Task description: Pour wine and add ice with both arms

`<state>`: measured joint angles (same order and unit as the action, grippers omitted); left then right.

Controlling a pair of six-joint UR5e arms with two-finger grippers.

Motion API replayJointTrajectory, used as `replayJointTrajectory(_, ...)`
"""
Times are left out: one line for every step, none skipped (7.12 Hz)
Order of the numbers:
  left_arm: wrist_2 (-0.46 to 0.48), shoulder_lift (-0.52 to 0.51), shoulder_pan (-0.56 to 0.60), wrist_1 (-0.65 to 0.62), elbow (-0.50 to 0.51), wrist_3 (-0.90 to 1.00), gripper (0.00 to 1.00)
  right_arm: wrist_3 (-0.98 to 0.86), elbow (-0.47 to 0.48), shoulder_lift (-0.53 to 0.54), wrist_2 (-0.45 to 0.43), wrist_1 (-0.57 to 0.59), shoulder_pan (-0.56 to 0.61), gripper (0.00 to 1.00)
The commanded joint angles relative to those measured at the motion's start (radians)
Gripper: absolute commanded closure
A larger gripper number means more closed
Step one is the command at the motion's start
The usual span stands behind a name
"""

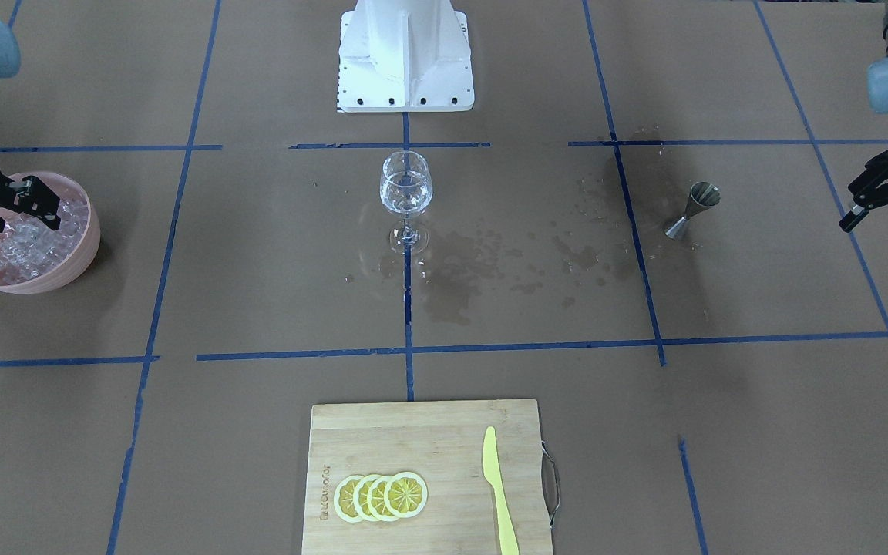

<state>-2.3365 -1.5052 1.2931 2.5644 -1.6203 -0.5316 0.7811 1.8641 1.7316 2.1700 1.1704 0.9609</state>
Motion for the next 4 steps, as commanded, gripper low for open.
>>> replayJointTrajectory(-0.001,0.006,0.003,0.0,-0.012,-0.001,0.0,0.001,-0.014,0.0,-0.001,0.0,-0.001,0.27)
replayJointTrajectory(-0.001,0.01,0.005,0.0,-0.019,-0.002,0.0,0.001,-0.016,0.0,-0.001,0.0,-0.001,0.39)
replayJointTrajectory(-0.001,0.01,0.005,0.0,-0.021,-0.002,0.0,0.001,-0.016,0.0,0.001,0.0,-0.001,0.75)
replayJointTrajectory(-0.003,0.013,0.005,0.0,-0.023,-0.001,0.0,0.001,-0.016,0.0,0.004,0.0,-0.001,1.0)
